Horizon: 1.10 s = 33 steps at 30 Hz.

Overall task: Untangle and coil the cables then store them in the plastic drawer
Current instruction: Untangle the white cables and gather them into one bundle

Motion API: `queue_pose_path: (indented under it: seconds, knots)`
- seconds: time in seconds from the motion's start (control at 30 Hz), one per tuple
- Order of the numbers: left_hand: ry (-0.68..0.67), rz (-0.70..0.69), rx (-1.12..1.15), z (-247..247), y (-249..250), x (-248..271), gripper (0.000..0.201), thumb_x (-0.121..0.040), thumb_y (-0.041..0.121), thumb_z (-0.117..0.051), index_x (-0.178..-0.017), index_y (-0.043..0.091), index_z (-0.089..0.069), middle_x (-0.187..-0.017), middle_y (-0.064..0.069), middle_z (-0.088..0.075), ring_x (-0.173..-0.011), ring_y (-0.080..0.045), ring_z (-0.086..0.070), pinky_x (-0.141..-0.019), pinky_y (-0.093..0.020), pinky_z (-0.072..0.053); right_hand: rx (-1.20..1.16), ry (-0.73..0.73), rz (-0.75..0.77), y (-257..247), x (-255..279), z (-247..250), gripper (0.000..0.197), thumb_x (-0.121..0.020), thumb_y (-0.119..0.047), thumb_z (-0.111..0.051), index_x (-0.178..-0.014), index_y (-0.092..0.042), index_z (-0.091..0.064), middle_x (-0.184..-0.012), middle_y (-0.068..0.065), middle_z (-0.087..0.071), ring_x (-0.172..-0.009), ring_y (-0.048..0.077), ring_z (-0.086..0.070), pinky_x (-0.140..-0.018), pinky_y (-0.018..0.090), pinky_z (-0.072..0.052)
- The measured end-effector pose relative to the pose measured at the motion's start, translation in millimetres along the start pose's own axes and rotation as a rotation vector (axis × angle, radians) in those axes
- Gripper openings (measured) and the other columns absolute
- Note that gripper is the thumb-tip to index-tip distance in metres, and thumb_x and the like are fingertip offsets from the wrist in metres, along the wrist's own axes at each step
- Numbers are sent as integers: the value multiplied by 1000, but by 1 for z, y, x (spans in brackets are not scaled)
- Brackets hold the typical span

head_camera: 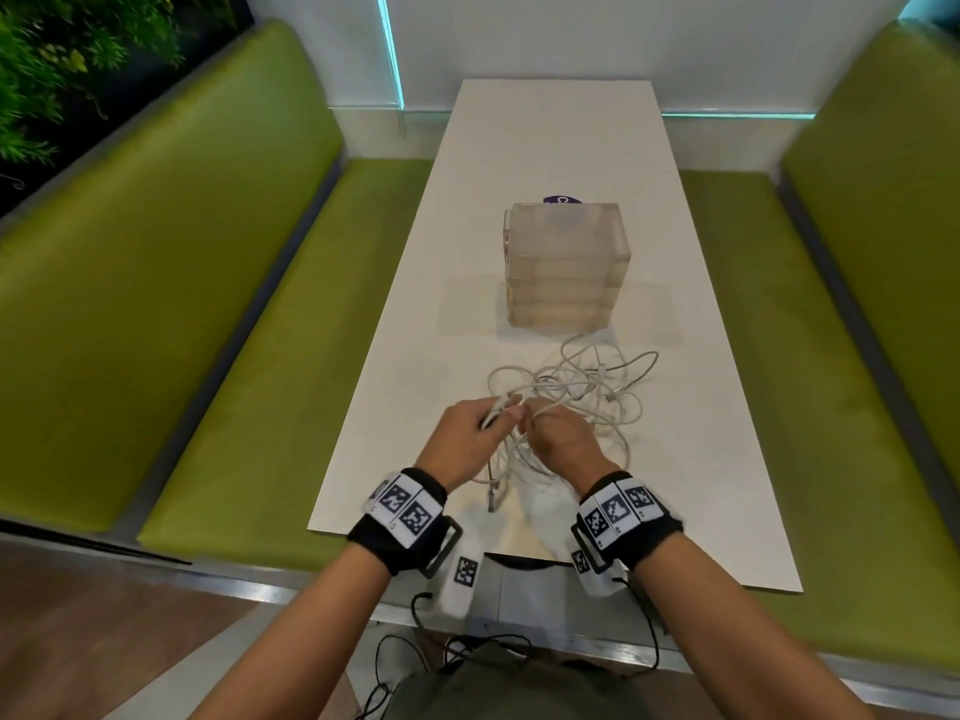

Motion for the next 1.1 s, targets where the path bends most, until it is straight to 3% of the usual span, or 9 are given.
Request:
queue_pose_path:
  seconds: [0.1, 0.27, 0.37, 0.47, 0.5, 0.6, 0.73, 0.9, 1.1]
  knots:
    - [-54, -33, -75, -18, 5, -7, 25, -90, 29, -62, -105, 12, -71, -96, -1, -72, -87, -11, -63, -78, -29, -48, 132, -95, -23, -8, 4, 1, 27, -96, -14, -37, -117, -9, -54, -120, 12, -62, -107, 30, -59, -83, 34, -45]
    - [-3, -87, -101, -26, 18, -14, 13, -88, 29, -65, -83, 17, -66, -73, 8, -63, -73, -12, -58, -64, -16, -40, 125, -98, -30, -11, 10, 2, 37, -96, -10, -38, -133, -6, -39, -134, 12, -52, -118, 31, -54, -98, 36, -42]
    - [-91, -74, -158, -27, 17, -17, 11, -89, 28, -64, -82, 19, -62, -77, 3, -64, -72, -12, -59, -61, -10, -37, 70, -95, -55, -9, 12, 4, 36, -94, -8, -37, -130, -6, -43, -131, 11, -55, -117, 29, -54, -97, 34, -41]
    - [-89, -104, -205, -23, 15, -19, 15, -92, 28, -59, -88, 14, -62, -82, -5, -66, -79, -21, -61, -65, -20, -37, 74, -86, -22, -13, 13, 2, 31, -95, -8, -38, -124, -6, -46, -122, 13, -60, -110, 31, -58, -88, 34, -43]
    - [-70, -110, -171, -20, 17, -19, 14, -93, 26, -59, -86, 14, -61, -77, 0, -64, -75, -17, -61, -65, -22, -37, 39, -64, -4, -14, 13, 4, 27, -95, -11, -39, -120, -7, -49, -114, 13, -63, -103, 31, -61, -82, 35, -45]
    - [-3, -95, 102, 0, 30, -11, 17, -92, 18, -59, -75, 18, -58, -56, 14, -53, -52, 2, -46, -56, -17, -35, -73, 25, 17, 0, 0, 3, 25, -96, -28, -43, -101, -11, -61, -95, 10, -67, -84, 30, -62, -67, 34, -43]
    - [223, -114, 399, 44, 56, 1, 20, -95, 9, -52, -76, 15, -58, -58, 0, -38, -53, -13, -36, -48, -20, -34, -99, 21, -57, 32, 0, 1, 32, -94, -39, -47, -76, -13, -57, -81, 7, -60, -76, 25, -56, -62, 32, -36]
    - [267, -130, 364, 72, 46, 0, 20, -96, 13, -53, -76, 14, -57, -50, 12, -37, -47, -9, -33, -47, -22, -31, -186, 24, -41, 36, 1, 4, 40, -96, -42, -44, -80, -9, -60, -81, 7, -63, -75, 24, -57, -63, 33, -37]
    - [430, -113, 569, 87, 37, 12, 24, -97, 6, -48, -75, 13, -58, -57, 5, -36, -47, -7, -31, -46, -19, -31, -181, 58, -35, 40, 3, 11, 26, -89, -39, -60, -81, -14, -61, -81, 2, -63, -72, 20, -59, -61, 31, -40]
Point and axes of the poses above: each hand's wrist, its own x-axis away from the middle knuckle, its own z-axis out of the back of the hand, y = z × x, the point moved 3 cm from there along -x, towards the middle knuckle
